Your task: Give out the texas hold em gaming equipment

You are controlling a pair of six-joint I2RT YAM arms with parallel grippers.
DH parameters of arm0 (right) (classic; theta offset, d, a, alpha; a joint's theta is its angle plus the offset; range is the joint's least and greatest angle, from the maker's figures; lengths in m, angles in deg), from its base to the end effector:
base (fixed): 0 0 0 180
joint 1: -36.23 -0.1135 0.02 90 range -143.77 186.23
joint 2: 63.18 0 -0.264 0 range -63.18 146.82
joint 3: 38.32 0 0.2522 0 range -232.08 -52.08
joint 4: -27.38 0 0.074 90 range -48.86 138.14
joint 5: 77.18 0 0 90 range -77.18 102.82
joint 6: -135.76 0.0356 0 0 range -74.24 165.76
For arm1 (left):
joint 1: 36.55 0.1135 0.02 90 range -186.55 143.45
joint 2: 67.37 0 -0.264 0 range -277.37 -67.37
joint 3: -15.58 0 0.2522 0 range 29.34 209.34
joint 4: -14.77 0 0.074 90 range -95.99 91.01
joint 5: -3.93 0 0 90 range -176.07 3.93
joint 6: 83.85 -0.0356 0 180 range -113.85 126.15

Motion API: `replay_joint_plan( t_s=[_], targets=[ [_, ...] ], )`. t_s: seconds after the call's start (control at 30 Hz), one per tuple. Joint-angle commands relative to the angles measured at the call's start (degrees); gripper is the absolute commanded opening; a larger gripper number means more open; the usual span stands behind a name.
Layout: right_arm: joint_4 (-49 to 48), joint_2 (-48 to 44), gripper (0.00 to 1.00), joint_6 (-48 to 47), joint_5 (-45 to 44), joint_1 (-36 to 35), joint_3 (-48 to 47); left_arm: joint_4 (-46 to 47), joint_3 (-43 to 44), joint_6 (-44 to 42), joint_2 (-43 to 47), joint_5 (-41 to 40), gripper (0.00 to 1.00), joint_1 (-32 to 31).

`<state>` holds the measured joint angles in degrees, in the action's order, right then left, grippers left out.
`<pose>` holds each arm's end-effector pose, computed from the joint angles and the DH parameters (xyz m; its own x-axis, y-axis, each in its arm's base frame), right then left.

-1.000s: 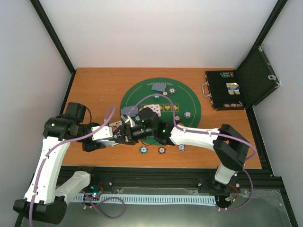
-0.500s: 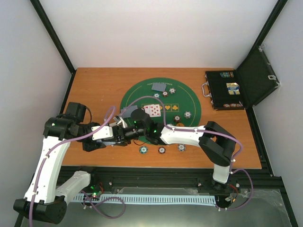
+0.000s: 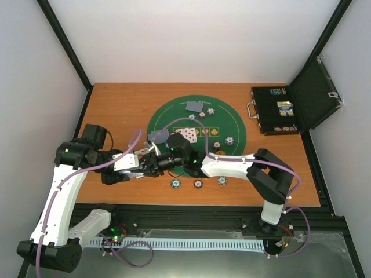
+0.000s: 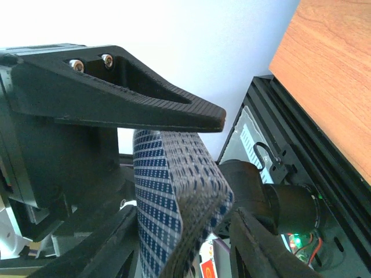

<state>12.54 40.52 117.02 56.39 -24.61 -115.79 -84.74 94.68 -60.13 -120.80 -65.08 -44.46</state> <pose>0.1767 0.3670 0.2388 -0.9418 -0.2798 -0.1860 -0.2179 0.0872 0.9721 0.1170 -0.0291 0.3318 -0.1747 0.8872 -0.4269 0.9624 0.2455 0.1164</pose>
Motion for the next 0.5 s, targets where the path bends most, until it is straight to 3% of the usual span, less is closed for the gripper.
replay_joint_plan(
  t_s=[0.0,0.27,0.47],
  targets=[
    [5.54,-1.07,0.4,-0.44,-2.41,1.64,3.32,-0.03,2.07,-0.34,0.65,1.62,0.04,-0.07],
    [6.58,-3.82,0.36,-1.23,-3.23,2.22,4.82,0.15,1.85,-0.34,0.76,1.48,0.05,-0.06],
    [8.5,-5.0,0.27,-2.1,-3.46,2.3,5.04,0.15,1.73,-0.35,0.69,1.24,0.04,-0.07]
  ],
)
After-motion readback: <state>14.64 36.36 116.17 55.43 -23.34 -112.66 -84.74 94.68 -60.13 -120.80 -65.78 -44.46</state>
